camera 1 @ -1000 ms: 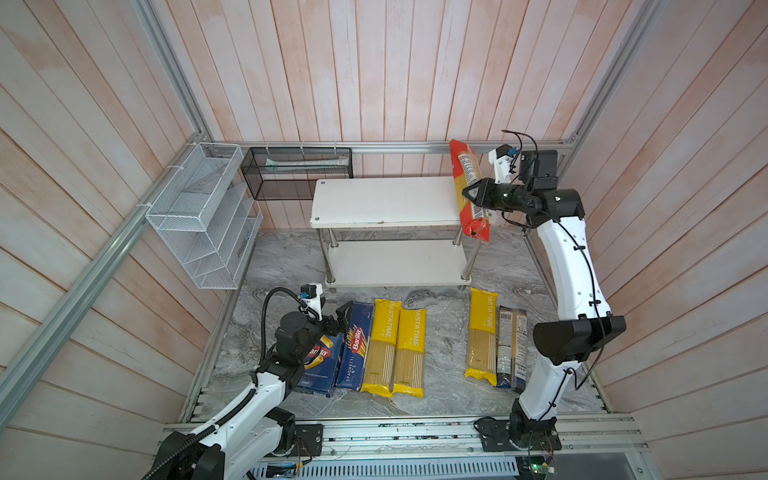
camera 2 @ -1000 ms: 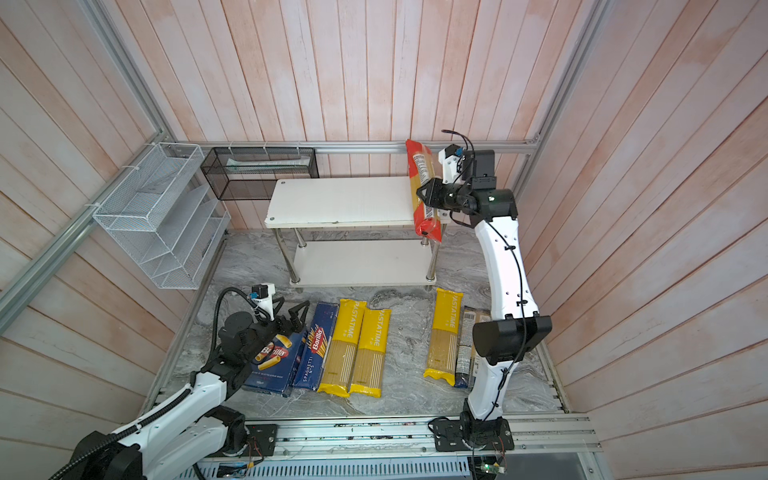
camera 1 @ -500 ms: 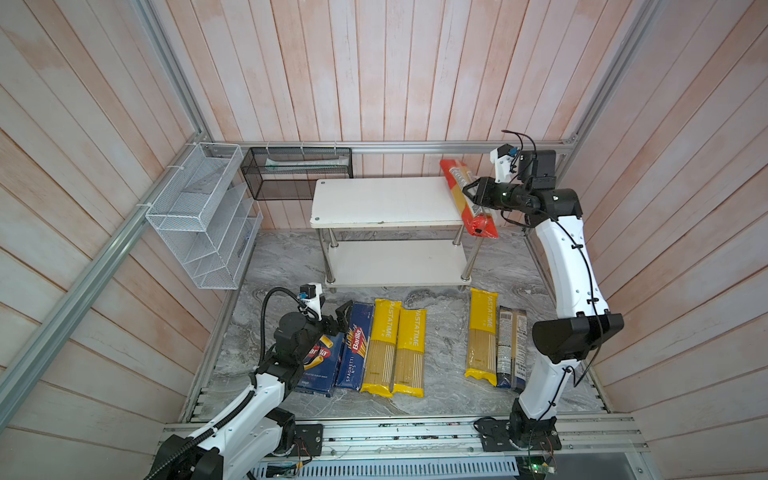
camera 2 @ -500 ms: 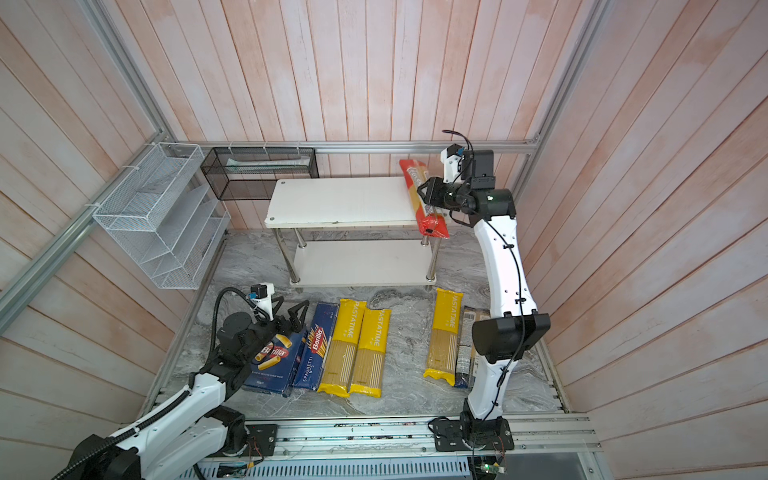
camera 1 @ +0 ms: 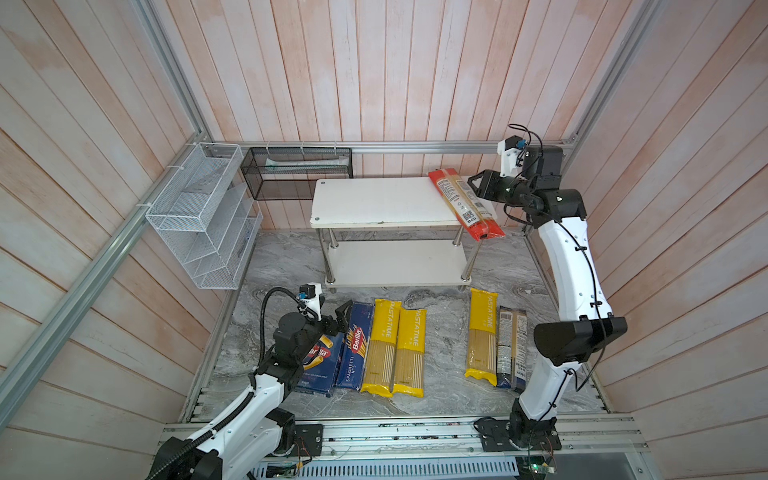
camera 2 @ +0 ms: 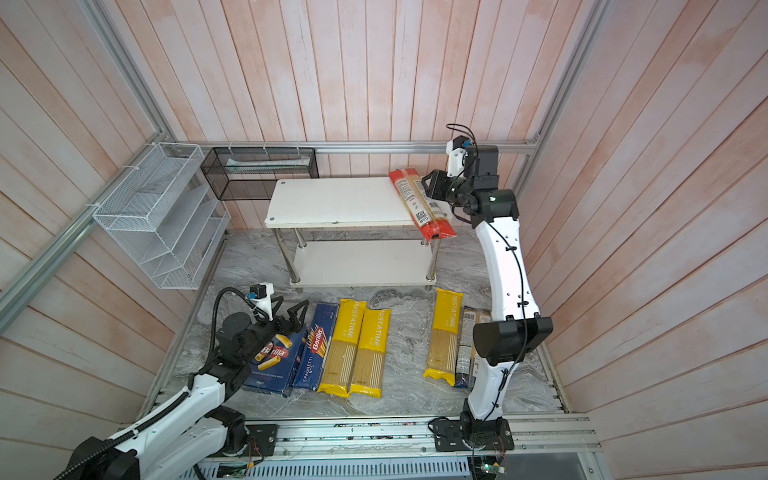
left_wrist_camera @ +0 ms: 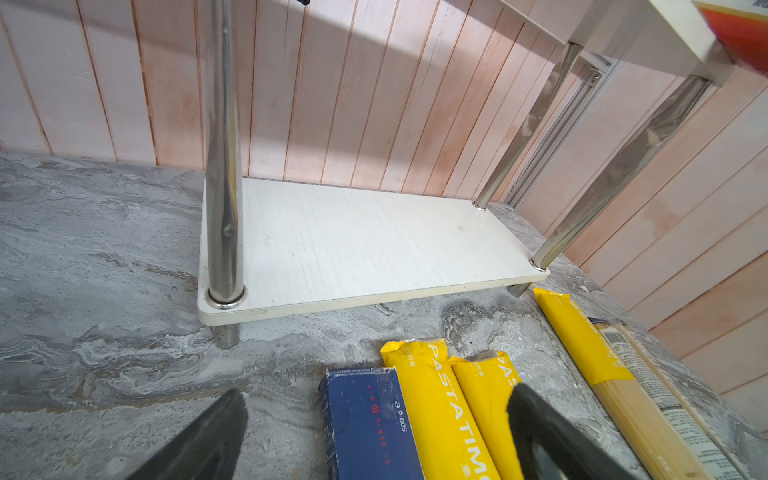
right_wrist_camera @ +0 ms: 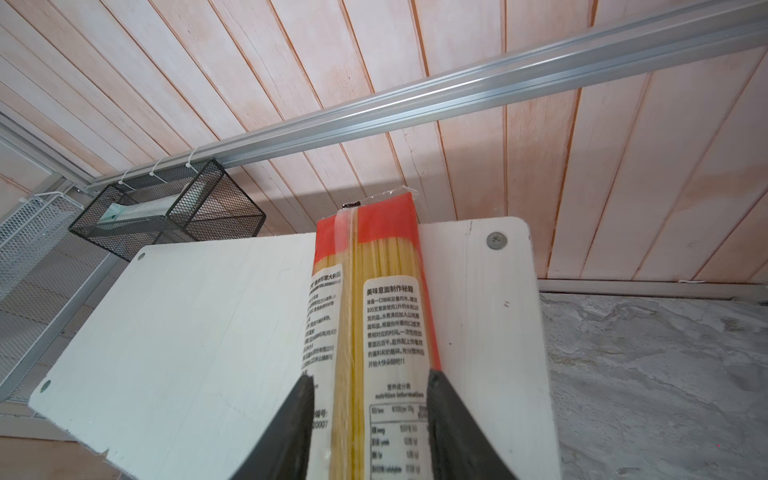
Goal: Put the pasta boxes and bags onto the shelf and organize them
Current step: 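Tilt the red-and-clear bag down onto the shelf top with the right gripper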
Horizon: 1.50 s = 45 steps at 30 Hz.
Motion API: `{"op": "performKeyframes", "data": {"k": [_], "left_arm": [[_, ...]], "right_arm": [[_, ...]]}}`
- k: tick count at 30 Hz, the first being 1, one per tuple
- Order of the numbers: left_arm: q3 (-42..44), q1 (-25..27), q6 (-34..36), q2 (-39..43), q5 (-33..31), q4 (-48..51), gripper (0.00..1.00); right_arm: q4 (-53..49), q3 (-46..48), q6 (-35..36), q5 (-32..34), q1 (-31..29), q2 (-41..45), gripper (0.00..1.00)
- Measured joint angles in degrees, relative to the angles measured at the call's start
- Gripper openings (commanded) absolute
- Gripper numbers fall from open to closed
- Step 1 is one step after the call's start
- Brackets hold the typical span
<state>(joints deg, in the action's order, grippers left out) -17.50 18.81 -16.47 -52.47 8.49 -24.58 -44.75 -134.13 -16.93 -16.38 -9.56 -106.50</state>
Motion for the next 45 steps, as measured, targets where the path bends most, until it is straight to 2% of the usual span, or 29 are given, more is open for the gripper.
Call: {"op": "performKeyframes", "data": {"k": [10, 18, 31, 45], "left_arm": [[0.00, 0.00, 0.35, 0.94, -0.04, 0.42, 1.00], [0.00, 0.00, 0.37, 0.66, -0.02, 0.61, 1.00], [0.00, 0.00, 0.37, 0.44, 0.00, 0.61, 1.00], [0.00, 0.00, 0.37, -0.48, 0.02, 0.59, 1.00]], "right_arm": [[2.25, 22.62, 3.39, 7.61, -8.39, 25.24, 0.47], [2.05, 34.45, 2.86, 11.45, -11.15, 35.41, 0.47], [-2.05, 38.66, 1.92, 12.70, -11.15, 38.10, 0.48], [-0.96, 41.00, 1.92, 11.56, -11.15, 34.99, 0.49]]}}
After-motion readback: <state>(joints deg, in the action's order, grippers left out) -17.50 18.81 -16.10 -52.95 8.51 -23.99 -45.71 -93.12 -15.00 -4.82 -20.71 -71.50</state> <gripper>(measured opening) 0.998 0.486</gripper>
